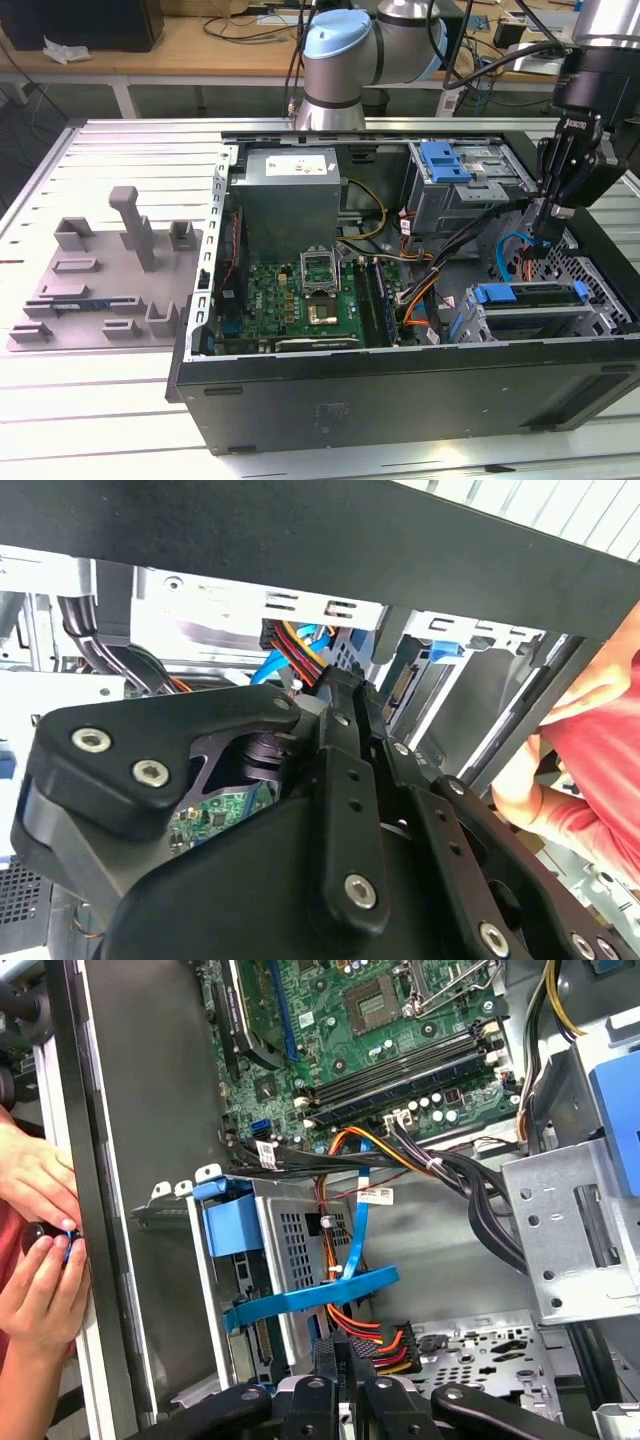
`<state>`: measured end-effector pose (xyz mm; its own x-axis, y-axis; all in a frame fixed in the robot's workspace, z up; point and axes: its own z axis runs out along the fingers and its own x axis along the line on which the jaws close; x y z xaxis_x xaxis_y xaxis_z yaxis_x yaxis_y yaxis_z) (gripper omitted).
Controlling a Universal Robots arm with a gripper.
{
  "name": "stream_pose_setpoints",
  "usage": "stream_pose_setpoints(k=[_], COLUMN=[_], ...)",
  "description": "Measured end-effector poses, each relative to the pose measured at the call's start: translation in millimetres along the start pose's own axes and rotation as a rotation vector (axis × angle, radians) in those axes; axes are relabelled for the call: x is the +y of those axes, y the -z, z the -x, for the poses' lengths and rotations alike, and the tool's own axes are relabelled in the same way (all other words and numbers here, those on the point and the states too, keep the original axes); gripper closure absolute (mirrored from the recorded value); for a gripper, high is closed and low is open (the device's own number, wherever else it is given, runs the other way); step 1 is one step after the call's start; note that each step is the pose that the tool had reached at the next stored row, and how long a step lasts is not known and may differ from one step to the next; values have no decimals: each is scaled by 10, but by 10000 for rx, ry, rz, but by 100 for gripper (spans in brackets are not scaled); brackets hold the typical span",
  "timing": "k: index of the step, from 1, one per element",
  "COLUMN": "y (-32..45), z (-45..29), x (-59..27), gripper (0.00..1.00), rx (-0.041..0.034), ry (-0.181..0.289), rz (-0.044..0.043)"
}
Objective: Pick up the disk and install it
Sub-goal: 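Insert the first disk wire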
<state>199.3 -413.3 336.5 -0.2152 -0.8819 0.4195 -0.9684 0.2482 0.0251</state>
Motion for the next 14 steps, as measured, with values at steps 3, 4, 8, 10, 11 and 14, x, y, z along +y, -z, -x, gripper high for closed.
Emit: stream_pose_setpoints(k=[3,4,8,10,11,14], y=[16,34,36,30,25,2], z=[-34,-58,-122,-151,-161,-212], x=[10,15,15,15,14,24], gripper=[83,83,83,83,83,83], rx=[-6,-10,-73,-112,-141,-401], ry=[-3,-11,-24,-19,-18,-13], rz=[-9,-27,-121,-154,-167,-219])
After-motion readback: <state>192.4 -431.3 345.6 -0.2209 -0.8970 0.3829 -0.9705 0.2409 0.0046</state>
